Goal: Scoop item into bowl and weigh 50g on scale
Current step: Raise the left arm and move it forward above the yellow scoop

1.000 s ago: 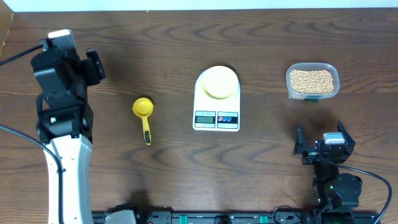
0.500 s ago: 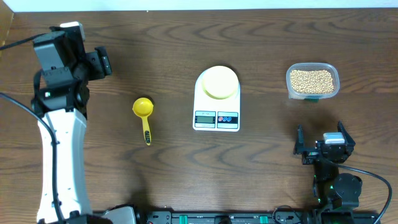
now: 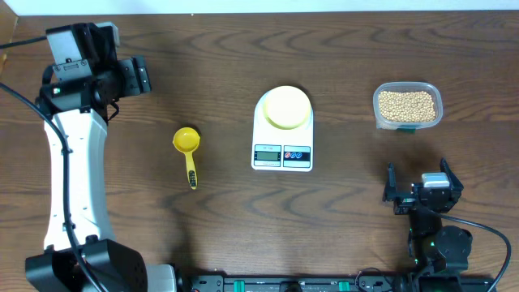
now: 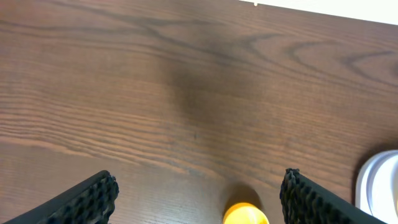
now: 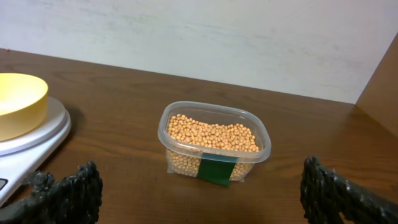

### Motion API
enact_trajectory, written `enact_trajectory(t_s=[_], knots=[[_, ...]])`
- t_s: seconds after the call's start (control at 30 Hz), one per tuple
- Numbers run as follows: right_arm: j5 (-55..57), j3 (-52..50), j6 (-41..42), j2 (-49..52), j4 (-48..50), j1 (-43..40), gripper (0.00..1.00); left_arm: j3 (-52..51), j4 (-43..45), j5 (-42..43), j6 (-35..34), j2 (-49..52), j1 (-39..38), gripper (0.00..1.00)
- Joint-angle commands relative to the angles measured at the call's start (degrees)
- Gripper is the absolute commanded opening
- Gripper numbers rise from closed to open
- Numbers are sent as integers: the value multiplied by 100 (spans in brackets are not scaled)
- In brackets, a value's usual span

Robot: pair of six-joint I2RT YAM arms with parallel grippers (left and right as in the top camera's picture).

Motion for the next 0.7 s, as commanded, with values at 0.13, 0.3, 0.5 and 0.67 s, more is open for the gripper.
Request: enact_trajectory(t_s=[0.13, 0.3, 0.5, 0.67], knots=[[22, -9, 63, -42, -24, -20, 99, 258, -275, 133, -4, 105, -15, 86], [22, -9, 63, -42, -24, -20, 99, 258, -501, 131, -4, 184, -179, 86], [22, -9, 61, -42, -24, -20, 99, 258, -793, 133, -7, 590, -339, 86], [22, -9, 63, -42, -24, -20, 99, 258, -925, 131, -4, 892, -343, 86]])
